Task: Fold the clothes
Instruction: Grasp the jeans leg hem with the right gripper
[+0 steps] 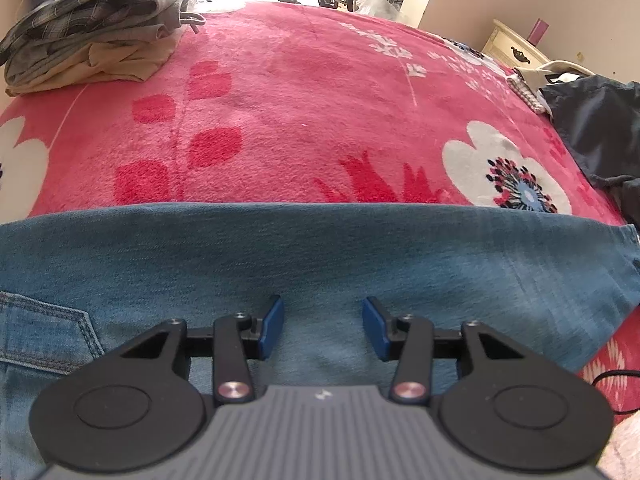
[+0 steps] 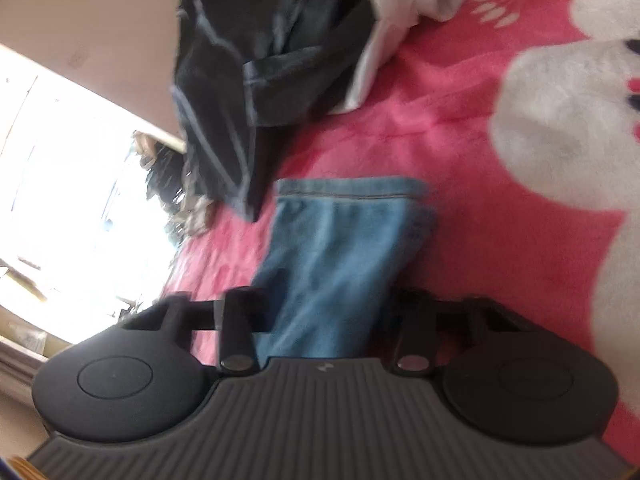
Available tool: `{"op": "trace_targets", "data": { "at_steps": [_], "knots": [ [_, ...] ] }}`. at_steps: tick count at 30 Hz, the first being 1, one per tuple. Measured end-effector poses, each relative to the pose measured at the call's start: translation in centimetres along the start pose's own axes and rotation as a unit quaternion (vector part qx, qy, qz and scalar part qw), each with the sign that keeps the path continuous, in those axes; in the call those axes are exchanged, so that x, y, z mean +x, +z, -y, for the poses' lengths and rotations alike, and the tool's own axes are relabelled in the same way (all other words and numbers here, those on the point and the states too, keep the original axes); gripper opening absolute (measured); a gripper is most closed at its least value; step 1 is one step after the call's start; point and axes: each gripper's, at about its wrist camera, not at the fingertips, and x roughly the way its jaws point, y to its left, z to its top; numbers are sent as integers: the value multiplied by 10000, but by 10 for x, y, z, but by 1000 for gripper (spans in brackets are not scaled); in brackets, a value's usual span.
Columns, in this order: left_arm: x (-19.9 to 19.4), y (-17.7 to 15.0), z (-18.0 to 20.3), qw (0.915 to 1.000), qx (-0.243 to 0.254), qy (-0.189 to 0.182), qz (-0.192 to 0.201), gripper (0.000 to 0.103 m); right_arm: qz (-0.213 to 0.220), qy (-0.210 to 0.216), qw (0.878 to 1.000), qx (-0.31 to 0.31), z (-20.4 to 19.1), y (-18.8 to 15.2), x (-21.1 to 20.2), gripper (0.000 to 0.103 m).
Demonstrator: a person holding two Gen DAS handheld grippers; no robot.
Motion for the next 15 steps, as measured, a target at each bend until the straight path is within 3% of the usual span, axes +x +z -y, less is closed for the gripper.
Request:
{"op": "trace_targets", "data": {
  "at_steps": [7,15],
  "knots": [
    [0,1,0,10000,4,-12,-9,47,150,274,9986,436,4,2,-4,6],
    [0,1,-1,10000,6,-21,-12,47,242,871,9954,-324,-65,-1,-21,5]
  ]
}}
